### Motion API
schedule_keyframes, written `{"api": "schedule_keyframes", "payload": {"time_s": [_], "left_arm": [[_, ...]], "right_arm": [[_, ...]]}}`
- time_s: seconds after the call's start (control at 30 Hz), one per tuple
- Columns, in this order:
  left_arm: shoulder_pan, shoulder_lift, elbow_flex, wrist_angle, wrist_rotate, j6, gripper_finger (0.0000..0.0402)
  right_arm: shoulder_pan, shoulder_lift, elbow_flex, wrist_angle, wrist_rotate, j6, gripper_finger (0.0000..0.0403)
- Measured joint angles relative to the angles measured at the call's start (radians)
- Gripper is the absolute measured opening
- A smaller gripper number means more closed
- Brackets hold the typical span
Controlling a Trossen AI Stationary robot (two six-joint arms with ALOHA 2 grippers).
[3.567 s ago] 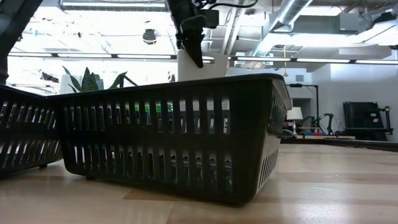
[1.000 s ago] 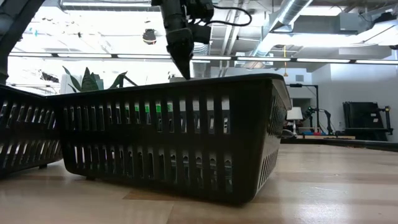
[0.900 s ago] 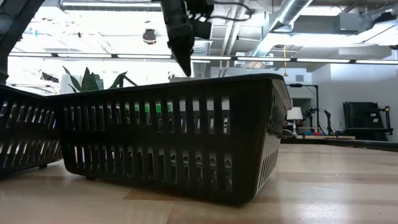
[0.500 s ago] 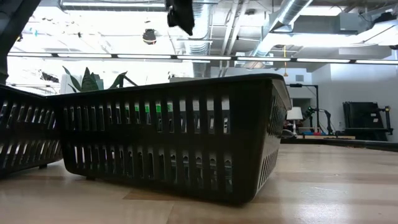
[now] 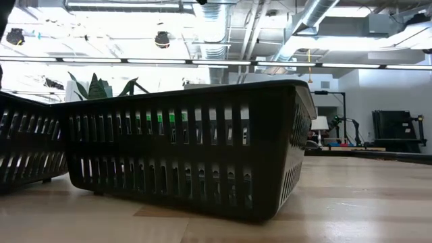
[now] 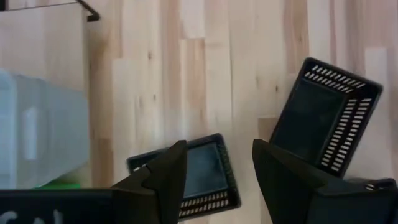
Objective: Stack baskets on shelf by color
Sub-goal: Put the top black bin on the shelf
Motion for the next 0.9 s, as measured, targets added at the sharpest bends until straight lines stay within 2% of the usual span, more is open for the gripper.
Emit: {"api": "schedule_keyframes", "payload": {"time_s": [0.17, 0.3, 0.43, 0.7, 0.9], "left_arm": [[-0.08, 0.0, -0.203, 0.126, -0.123, -0.067, 0.0172], [-0.072, 0.001, -0.369, 0.251, -0.061, -0.088, 0.0172], [-0.053, 0.002, -0.484, 0.404, 0.009, -0.098, 0.0172], [-0.041, 0.002, -0.618, 0.538, 0.086, -0.162, 0.0172], [-0.041, 0.002, -0.676, 0.537, 0.096, -0.214, 0.0172]], "right_arm": [[0.0, 0.0, 0.0, 0.001, 0.001, -0.007, 0.0118], [0.0, 0.0, 0.0, 0.003, 0.001, -0.007, 0.0118], [0.0, 0.0, 0.0, 0.011, 0.0, -0.007, 0.0118], [0.001, 0.0, 0.0, 0.01, -0.027, -0.01, 0.0118], [0.001, 0.0, 0.0, 0.006, -0.029, -0.044, 0.0118]]}}
